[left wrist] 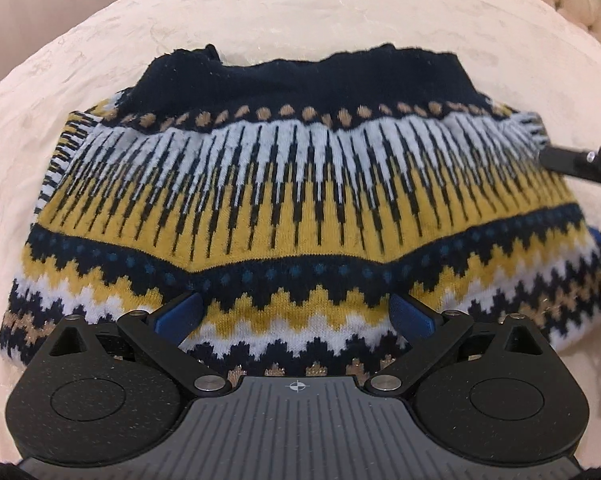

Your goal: Fold small clothes

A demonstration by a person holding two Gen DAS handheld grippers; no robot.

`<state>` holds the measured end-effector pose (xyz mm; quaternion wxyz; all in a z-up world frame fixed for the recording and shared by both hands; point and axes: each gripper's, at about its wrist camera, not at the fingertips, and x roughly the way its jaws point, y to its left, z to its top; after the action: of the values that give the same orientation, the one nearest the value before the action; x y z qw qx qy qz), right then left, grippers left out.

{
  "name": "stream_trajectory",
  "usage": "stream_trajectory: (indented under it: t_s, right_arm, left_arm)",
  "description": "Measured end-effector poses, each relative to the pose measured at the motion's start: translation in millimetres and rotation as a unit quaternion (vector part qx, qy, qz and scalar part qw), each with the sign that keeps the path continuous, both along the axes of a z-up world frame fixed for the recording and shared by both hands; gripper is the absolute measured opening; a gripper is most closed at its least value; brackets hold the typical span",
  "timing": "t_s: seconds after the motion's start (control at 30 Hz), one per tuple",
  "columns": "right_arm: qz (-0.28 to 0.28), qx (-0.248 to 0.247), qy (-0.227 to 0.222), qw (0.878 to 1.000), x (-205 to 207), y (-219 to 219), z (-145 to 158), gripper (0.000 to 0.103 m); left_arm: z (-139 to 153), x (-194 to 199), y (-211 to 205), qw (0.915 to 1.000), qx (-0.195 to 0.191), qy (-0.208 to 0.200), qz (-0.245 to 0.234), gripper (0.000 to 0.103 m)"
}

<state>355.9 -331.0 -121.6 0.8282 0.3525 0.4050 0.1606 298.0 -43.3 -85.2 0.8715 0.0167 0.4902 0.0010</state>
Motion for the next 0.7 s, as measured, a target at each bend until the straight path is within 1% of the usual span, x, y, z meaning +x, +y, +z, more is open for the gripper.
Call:
stream_trajectory:
  t_s: [0.17,0.5,0.7]
  right_arm:
    - [0.001,-0.003,-0.001,1.000,0.3,0.5,0.3,0.103]
    - [0.002,-0.011,-0.003,1.000,0.6,4.6,0.3,0.103]
    - [0.003,-0.010,-0.006,1.000,2.4,5.7,-0.5,0.103]
  left_arm:
    - [-5.7,10.1,-3.0,0.9999,0.013,0.006,0.003,0.103]
    - [-9.0,6.0,-4.1,0.9996,0.025,-0.008,0.003,0.103]
    - [-8.5,6.0,-3.2,0.9996,0.025,-0.011,0.002,0.103]
